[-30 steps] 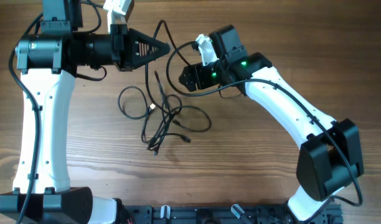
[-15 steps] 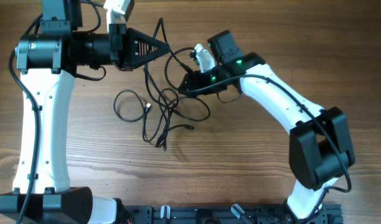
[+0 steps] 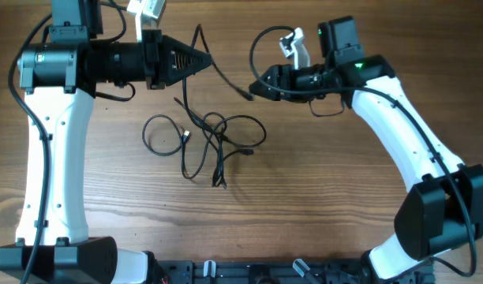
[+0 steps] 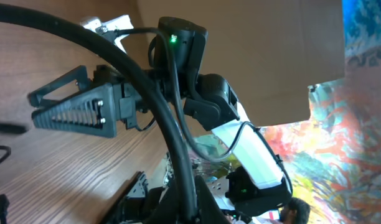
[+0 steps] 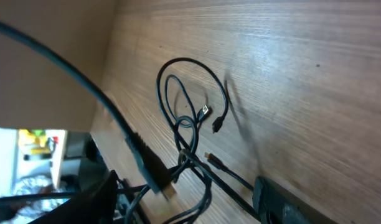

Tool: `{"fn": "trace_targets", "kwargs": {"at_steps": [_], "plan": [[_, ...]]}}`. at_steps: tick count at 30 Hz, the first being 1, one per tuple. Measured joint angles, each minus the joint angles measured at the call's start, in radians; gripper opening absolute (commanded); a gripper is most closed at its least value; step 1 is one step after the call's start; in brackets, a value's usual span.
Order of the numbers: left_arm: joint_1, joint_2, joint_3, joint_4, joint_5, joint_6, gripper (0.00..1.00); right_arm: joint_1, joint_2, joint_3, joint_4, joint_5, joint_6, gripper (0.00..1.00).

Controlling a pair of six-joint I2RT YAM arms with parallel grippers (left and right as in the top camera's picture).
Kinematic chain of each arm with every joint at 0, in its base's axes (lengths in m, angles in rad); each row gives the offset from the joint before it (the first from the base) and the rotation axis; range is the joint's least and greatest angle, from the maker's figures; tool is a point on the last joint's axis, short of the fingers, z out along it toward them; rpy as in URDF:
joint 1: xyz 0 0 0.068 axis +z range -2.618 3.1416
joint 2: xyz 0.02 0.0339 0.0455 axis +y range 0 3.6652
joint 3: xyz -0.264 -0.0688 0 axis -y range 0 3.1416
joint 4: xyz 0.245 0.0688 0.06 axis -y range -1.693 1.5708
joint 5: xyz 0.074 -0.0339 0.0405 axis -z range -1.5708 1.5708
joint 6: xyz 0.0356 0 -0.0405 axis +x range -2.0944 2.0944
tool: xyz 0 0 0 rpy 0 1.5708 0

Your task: Untangle cables

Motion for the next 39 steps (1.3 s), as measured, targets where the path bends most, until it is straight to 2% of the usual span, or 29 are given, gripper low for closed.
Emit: {"fn": "trace_targets", "kwargs": {"at_steps": [7, 17, 27, 32, 35, 39], "plan": [[-0.023, 0.000, 0.000, -0.001, 0.017, 0.011, 0.04, 0.006, 0.018, 0.000, 0.013, 0.004, -0.115, 0.75], [-0.065, 0.000, 0.000, -0.001, 0.183, 0.015, 0.04, 0.042, 0.101, 0.000, 0.032, 0.007, -0.241, 0.75], [-0.065, 0.000, 0.000, 0.008, 0.215, 0.018, 0.04, 0.091, 0.115, 0.000, 0.016, -0.015, -0.180, 0.74], [-0.065, 0.000, 0.000, 0.008, 0.215, 0.018, 0.04, 0.171, 0.117, 0.000, 0.017, -0.003, -0.109, 0.68], [-0.065, 0.000, 0.000, 0.008, 0.215, 0.018, 0.04, 0.220, 0.117, 0.000, 0.016, 0.051, -0.082, 0.66], [-0.065, 0.000, 0.000, 0.002, 0.215, 0.018, 0.04, 0.268, 0.117, 0.000, 0.016, 0.144, -0.068, 0.58]]}}
